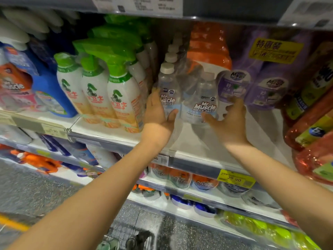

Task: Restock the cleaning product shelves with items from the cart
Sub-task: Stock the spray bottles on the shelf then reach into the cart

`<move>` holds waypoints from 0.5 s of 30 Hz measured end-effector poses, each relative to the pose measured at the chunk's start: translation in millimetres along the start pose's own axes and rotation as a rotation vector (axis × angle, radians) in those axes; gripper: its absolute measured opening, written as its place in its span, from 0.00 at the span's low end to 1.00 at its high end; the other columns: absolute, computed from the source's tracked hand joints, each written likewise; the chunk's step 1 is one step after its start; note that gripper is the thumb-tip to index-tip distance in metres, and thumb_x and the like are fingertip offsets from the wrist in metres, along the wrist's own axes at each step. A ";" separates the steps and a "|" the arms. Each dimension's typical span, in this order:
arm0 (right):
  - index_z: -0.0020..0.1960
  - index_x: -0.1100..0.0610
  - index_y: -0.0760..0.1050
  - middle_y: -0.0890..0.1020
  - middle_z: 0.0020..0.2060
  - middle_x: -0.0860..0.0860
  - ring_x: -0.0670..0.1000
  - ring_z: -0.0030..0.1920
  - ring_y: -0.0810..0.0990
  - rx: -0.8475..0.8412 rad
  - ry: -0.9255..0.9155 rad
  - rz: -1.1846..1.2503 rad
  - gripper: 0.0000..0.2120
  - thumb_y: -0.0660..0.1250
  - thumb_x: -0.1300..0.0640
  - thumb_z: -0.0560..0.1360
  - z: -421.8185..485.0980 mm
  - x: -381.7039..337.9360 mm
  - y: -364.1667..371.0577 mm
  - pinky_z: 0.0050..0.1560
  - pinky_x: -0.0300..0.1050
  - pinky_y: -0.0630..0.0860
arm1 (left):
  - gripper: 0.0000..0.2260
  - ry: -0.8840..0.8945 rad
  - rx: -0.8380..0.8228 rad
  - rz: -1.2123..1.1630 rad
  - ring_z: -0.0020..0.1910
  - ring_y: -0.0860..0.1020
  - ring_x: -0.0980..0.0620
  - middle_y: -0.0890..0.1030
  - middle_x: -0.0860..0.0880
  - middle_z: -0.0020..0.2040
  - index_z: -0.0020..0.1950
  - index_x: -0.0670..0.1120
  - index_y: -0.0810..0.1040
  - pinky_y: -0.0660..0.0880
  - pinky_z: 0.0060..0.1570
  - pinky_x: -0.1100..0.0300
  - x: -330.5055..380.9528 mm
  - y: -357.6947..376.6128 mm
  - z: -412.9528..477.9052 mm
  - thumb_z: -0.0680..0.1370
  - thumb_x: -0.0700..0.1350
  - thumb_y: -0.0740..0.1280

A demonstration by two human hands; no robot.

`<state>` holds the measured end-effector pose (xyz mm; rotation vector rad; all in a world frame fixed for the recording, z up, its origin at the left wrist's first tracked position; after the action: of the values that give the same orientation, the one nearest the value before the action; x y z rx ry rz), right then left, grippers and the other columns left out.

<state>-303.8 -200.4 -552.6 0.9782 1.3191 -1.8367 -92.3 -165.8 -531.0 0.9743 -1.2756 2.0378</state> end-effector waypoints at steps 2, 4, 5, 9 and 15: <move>0.58 0.58 0.69 0.74 0.55 0.56 0.52 0.49 0.73 0.022 0.003 0.023 0.18 0.72 0.54 0.74 -17.7 -11.2 -7.6 0.50 0.45 0.71 | 0.17 0.011 0.008 -0.127 0.53 0.78 0.50 0.78 0.45 0.55 0.67 0.43 0.68 0.75 0.48 0.64 11.2 -14.6 -25.1 0.79 0.38 0.66; 0.50 0.54 0.72 0.80 0.48 0.55 0.50 0.43 0.75 0.005 0.006 0.089 0.07 0.67 0.53 0.77 -31.3 -16.5 -11.1 0.42 0.40 0.69 | 0.05 -0.012 -0.023 -0.133 0.39 0.82 0.54 0.82 0.50 0.41 0.56 0.45 0.74 0.77 0.40 0.59 12.7 -24.9 -43.2 0.81 0.43 0.62; 0.47 0.53 0.72 0.81 0.44 0.53 0.50 0.41 0.76 -0.035 -0.002 0.129 0.04 0.65 0.53 0.78 -44.4 -20.7 -10.4 0.42 0.40 0.71 | 0.06 -0.034 -0.026 -0.150 0.35 0.82 0.55 0.82 0.50 0.37 0.51 0.44 0.75 0.76 0.36 0.60 12.9 -36.0 -57.8 0.82 0.45 0.60; 0.41 0.52 0.73 0.76 0.31 0.48 0.46 0.31 0.74 -0.217 -0.007 0.286 0.13 0.57 0.55 0.82 -90.3 -37.2 -6.7 0.36 0.46 0.72 | 0.14 -0.027 0.001 -0.129 0.27 0.76 0.56 0.80 0.52 0.30 0.40 0.46 0.76 0.71 0.32 0.64 18.4 -72.9 -100.4 0.83 0.47 0.58; 0.36 0.57 0.68 0.69 0.29 0.51 0.45 0.28 0.66 -0.469 -0.155 0.280 0.19 0.54 0.51 0.83 -178.9 -78.6 9.3 0.33 0.43 0.64 | 0.15 -0.112 0.117 -0.253 0.23 0.71 0.58 0.77 0.52 0.26 0.37 0.47 0.74 0.68 0.26 0.67 19.1 -159.6 -194.1 0.83 0.46 0.57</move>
<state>-222.6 -24.3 -526.7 0.7088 1.3542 -1.2845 -40.1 77.2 -488.9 1.2515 -1.0371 1.8996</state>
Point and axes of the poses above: each hand's wrist, its own z-axis towards the middle knuckle, its own y-axis out of the palm, x = y × z, the point moved 9 cm from there along z, towards the middle knuckle
